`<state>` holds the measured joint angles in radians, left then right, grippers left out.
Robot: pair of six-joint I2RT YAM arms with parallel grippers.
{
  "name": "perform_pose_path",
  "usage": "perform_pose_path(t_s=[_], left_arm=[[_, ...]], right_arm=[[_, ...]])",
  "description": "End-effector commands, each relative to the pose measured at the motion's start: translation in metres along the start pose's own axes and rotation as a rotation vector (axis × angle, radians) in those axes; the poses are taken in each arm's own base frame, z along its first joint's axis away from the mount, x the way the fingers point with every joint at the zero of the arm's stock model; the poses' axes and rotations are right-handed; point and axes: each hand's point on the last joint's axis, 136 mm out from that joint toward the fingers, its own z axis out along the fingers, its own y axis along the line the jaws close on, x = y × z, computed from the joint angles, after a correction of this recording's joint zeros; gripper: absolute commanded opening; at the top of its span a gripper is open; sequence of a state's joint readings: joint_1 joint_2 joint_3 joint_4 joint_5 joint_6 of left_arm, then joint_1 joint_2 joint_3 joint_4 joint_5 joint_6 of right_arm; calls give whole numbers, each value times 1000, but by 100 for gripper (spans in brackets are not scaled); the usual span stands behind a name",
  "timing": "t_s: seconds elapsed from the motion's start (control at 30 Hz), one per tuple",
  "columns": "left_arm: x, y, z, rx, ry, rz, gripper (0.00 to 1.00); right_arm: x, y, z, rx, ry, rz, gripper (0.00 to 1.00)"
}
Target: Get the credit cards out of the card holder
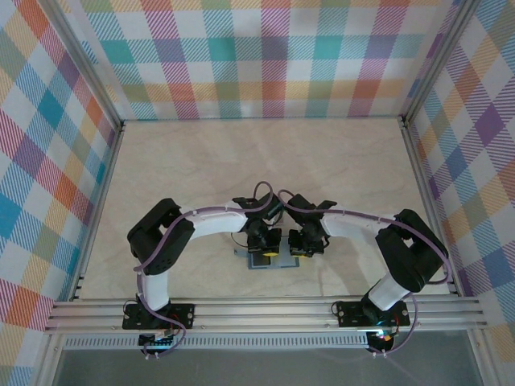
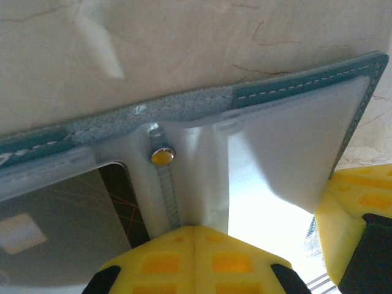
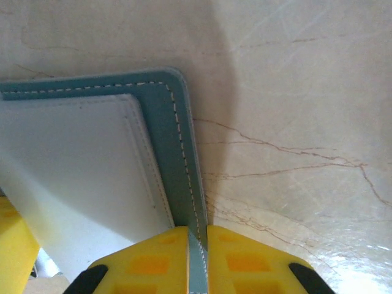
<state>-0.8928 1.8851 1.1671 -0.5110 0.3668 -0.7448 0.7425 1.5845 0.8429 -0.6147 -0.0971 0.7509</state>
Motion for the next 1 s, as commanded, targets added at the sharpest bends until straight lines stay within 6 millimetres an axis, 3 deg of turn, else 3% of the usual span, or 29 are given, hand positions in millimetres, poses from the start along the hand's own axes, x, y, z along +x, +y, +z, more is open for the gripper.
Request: perform_pose_path(t_s=[0.0,0.37,0.63,0.97], left_arm=[[6,-18,10,26,24,32,0],[7,-31,-4,38,-10,56,0],[7,-23,-14,-20,-45,56,0],[4,-27,-15,-19,-57,67,0]], right_arm=[[6,17,8,-86,27,-23,15],[8,15,9,-79,35,-22,14],[8,13,9,-74,35,-20,14],[9,13,11,-68,42,-19,14]])
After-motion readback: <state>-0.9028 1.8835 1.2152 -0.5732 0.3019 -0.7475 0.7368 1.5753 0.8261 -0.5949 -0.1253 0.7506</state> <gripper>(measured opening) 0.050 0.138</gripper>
